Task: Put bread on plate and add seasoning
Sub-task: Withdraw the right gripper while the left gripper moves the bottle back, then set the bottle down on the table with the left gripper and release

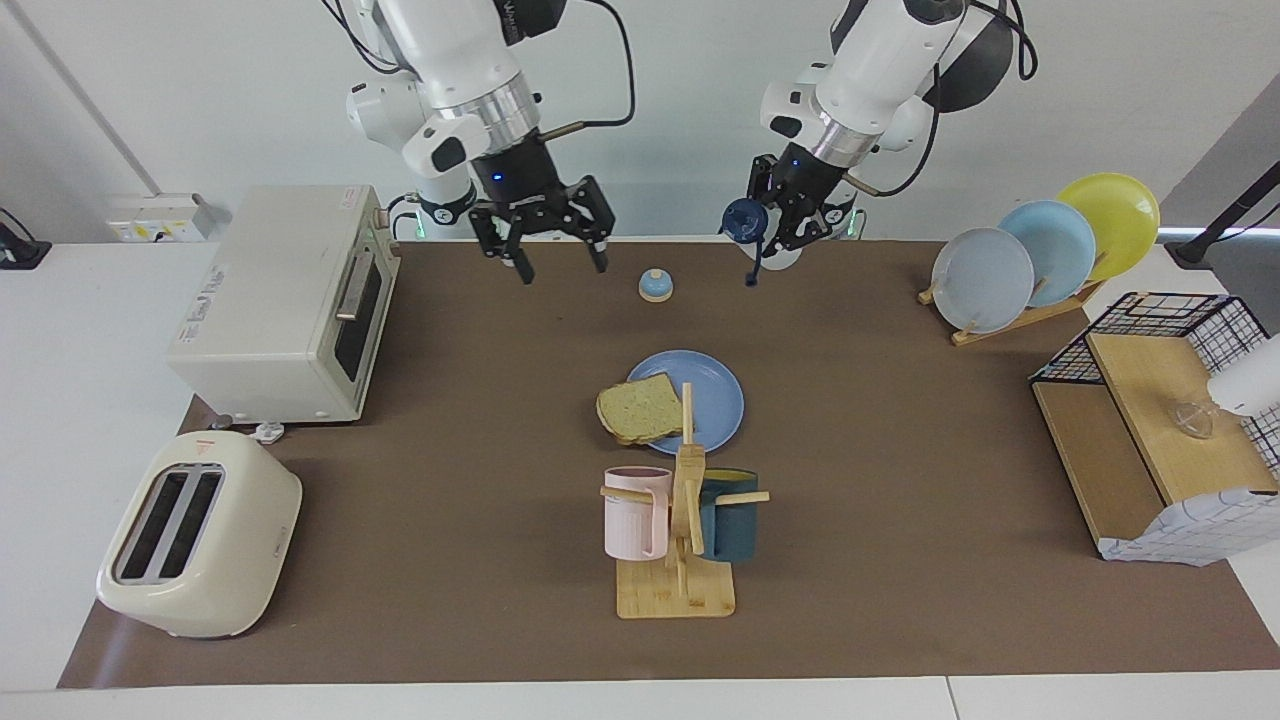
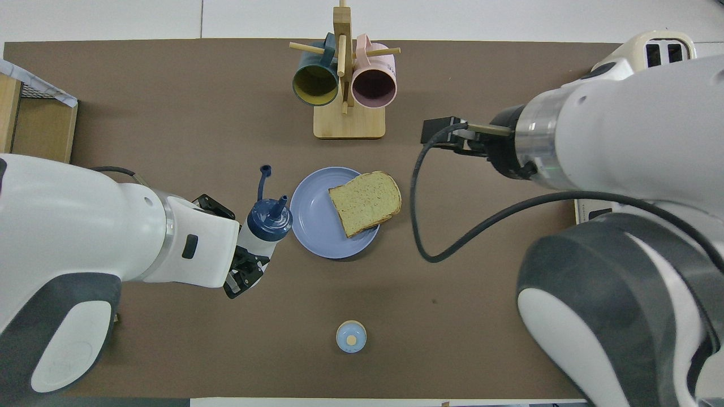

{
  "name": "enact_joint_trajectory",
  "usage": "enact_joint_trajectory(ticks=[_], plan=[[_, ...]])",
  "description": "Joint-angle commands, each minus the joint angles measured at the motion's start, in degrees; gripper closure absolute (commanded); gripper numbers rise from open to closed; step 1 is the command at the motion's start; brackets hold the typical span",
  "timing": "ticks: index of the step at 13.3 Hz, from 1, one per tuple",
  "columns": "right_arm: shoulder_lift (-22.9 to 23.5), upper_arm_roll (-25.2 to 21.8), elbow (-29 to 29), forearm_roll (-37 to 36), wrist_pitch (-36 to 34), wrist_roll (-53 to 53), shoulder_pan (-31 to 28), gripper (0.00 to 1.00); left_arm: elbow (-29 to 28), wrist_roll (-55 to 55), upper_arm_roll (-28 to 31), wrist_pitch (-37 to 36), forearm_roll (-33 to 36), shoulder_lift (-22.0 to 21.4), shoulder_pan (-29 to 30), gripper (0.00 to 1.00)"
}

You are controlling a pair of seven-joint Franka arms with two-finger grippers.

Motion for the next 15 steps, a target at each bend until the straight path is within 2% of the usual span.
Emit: enact_joint_trajectory(ticks=[1,3,4,5,7,11,15], plan=[[-1.0,0.6,-0.7,-3.7,-6.3,-4.1,-6.3,0.00,-1.2,-4.1,-0.2,3.0,-0.2,-0.7,3.0,0.81],[-1.0,0.6,0.1,-5.0,-13.1,-5.0,-10.9,0.00,-1.8,-8.2,-0.1,4.9,-0.2,-0.7,3.8,0.81],[0.0,0.8,3.8,-6.7,-17.4,-7.9,-13.2,0.00,-2.4,-9.9,-0.1,5.9,-0.2,-0.7,4.5,0.81],[1.1,0.7,5.4,-9.2,-18.4,-11.8,-13.3,0.00,-2.5,-11.1,-0.1,6.3,-0.2,-0.7,5.3,0.81],[-0.5,0.8,4.3,-11.7,-19.1,-13.3,-13.8,0.00,-2.7,-11.8,-0.1,7.1,-0.2,-0.7,7.3,0.81],[-2.3,0.8,-0.1,-10.6,-18.8,-13.8,-14.8,0.00,-3.9,-16.1,0.0,12.1,0.4,-0.6,9.3,0.81],[-1.6,-0.6,0.3,-10.9,-18.3,-17.0,-15.3,0.00,-5.3,-22.1,-0.1,17.1,5.5,-0.5,10.0,0.81]])
